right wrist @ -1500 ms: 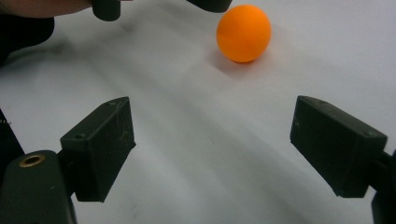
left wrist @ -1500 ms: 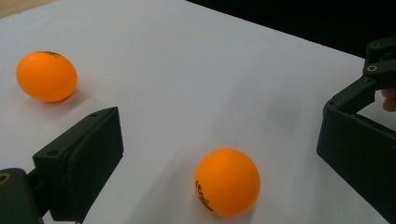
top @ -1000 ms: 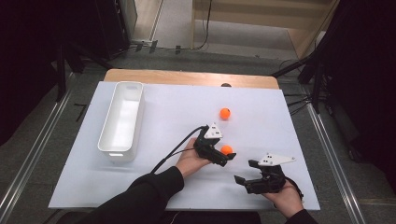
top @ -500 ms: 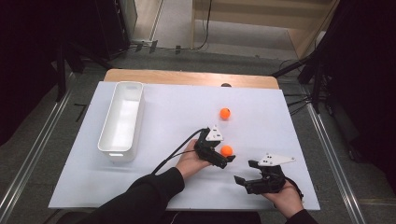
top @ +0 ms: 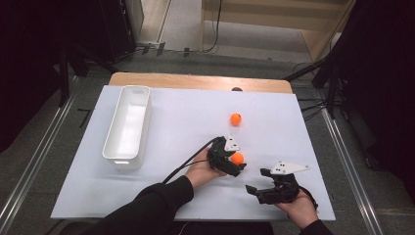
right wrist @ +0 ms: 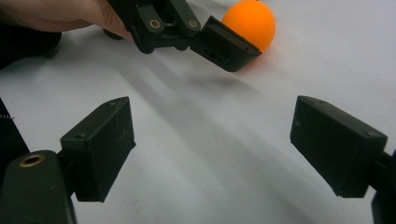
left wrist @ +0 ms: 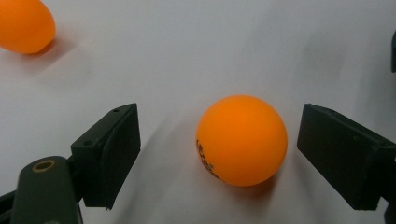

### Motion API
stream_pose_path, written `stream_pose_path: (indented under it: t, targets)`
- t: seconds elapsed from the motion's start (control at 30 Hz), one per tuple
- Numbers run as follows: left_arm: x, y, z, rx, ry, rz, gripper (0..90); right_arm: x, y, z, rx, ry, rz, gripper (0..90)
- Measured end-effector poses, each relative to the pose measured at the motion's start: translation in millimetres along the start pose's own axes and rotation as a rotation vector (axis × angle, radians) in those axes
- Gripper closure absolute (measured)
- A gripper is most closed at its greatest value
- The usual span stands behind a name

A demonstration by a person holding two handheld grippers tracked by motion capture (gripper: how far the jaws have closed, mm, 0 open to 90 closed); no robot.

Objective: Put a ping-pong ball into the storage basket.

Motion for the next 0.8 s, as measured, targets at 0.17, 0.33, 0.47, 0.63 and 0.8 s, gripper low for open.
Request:
stream_pose_path:
  t: [0.17, 0.33, 0.47, 0.63, 0.8]
  targets:
    - [-0.3, 0.2, -2.5, 0.030, -0.008, -0.005, 16.1, -0.1, 0.2, -0.5, 0.002, 0.003, 0.001, 12.3]
    - [-0.4, 0.3, -5.1, 0.059, -0.018, 0.005, 22.1, 0.1, 0.3, -0.6, 0.000, 0.001, -0.002, 12.3]
    - [-0.3, 0.4, -4.9, 0.064, -0.022, -0.004, 22.2, -0.3, 0.6, -0.9, 0.002, 0.003, 0.001, 12.3]
    - [-0.2, 0.5, -4.4, 0.068, -0.025, -0.007, 23.7, -0.3, 0.7, -0.9, 0.002, 0.003, 0.002, 12.3]
    - [-0.4, 0.6, -3.7, 0.072, -0.022, -0.009, 25.7, -0.1, 0.6, -0.8, 0.001, 0.002, 0.001, 12.3]
Point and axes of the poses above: each handheld gripper's, and its own axes: z roughly backward along the jaws, y roughly out of its underside, x roughly to its left, the point moved 3 cm from there along -z, roughly forward along the jaws, and after that the axes turned 9 degrees about y, right-handed, at the moved point
